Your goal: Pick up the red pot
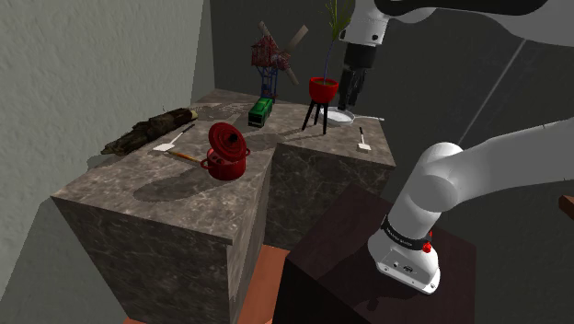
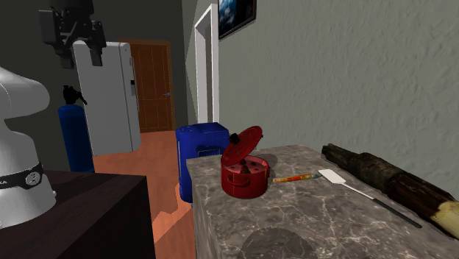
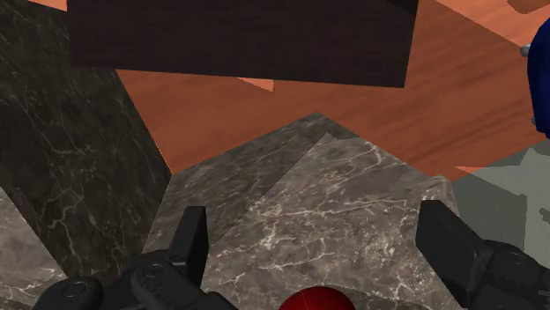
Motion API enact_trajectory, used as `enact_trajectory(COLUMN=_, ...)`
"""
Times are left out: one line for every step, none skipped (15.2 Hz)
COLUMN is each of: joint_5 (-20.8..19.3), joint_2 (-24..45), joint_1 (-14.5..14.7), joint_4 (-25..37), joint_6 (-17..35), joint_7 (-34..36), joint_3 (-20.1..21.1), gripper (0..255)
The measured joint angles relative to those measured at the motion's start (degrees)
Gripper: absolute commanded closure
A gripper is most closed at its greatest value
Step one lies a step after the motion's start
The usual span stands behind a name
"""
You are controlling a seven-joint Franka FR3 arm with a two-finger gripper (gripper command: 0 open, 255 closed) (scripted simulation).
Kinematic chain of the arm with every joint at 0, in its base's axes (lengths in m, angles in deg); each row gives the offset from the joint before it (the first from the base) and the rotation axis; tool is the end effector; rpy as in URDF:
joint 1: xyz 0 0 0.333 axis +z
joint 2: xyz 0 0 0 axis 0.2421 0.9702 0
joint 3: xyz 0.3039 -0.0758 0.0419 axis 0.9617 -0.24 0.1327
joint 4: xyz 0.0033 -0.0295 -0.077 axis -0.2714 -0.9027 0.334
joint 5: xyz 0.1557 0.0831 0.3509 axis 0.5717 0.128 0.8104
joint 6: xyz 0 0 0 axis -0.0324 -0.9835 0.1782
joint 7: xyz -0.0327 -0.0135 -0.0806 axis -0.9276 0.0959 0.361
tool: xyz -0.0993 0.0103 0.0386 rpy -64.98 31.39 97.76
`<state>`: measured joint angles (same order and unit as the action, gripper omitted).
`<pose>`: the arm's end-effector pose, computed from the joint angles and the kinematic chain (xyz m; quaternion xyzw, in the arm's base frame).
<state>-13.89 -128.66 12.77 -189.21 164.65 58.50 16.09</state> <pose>0.2946 -0.0237 0.5690 -0.9972 -0.0430 0.0302 0.0538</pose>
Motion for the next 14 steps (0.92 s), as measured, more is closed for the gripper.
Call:
enact_trajectory(joint_5=0.0, joint_2=0.0, joint_1=0.0, joint_4=0.0, joint_6=0.0, joint_7=0.0, joint_3=0.0, gripper=0)
enact_trajectory(joint_5=0.6, joint_2=-0.2, joint_1=-0.1, joint_4=-0.8, joint_6=1.0, joint_7=0.8, joint_3=0.3, gripper=0)
enact_trajectory(joint_5=1.7, joint_2=-0.2, joint_1=-0.2, joint_4=-2.0, joint_6=3.0, joint_7=2.2, joint_3=0.8, gripper=0)
enact_trajectory(joint_5=2.9, joint_2=-0.2, joint_1=-0.3, joint_4=-3.3, joint_6=5.4, joint_7=3.6, joint_3=1.2, gripper=0)
enact_trajectory(joint_5=4.1, joint_2=0.2, joint_1=-0.4, joint_4=-4.7, joint_6=8.2, joint_7=5.1, joint_3=1.7, gripper=0)
enact_trajectory(joint_5=5.4, joint_2=0.2, joint_1=-0.5, joint_4=-6.2, joint_6=11.0, joint_7=6.7, joint_3=2.3, gripper=0)
enact_trajectory(joint_5=6.9, joint_2=0.5, joint_1=-0.4, joint_4=-7.5, joint_6=13.8, joint_7=8.4, joint_3=3.1, gripper=0)
enact_trajectory(joint_5=8.2, joint_2=1.4, joint_1=-0.5, joint_4=-8.3, joint_6=16.7, joint_7=9.7, joint_3=3.5, gripper=0)
enact_trajectory(joint_5=9.5, joint_2=1.3, joint_1=-0.5, joint_4=-9.7, joint_6=19.4, joint_7=11.2, joint_3=4.1, gripper=0)
enact_trajectory(joint_5=10.9, joint_2=2.4, joint_1=-0.5, joint_4=-10.9, joint_6=22.9, joint_7=12.6, joint_3=4.9, gripper=0)
enact_trajectory(joint_5=12.4, joint_2=2.6, joint_1=-0.4, joint_4=-12.3, joint_6=26.1, joint_7=14.1, joint_3=5.7, gripper=0)
enact_trajectory(joint_5=13.9, joint_2=3.3, joint_1=-0.2, joint_4=-13.6, joint_6=29.4, joint_7=15.4, joint_3=6.5, gripper=0)
enact_trajectory(joint_5=15.3, joint_2=4.7, joint_1=-0.1, joint_4=-14.3, joint_6=32.9, joint_7=16.6, joint_3=7.1, gripper=0)
enact_trajectory(joint_5=16.8, joint_2=6.4, joint_1=0.2, joint_4=-14.2, joint_6=36.1, joint_7=18.1, joint_3=8.1, gripper=0)
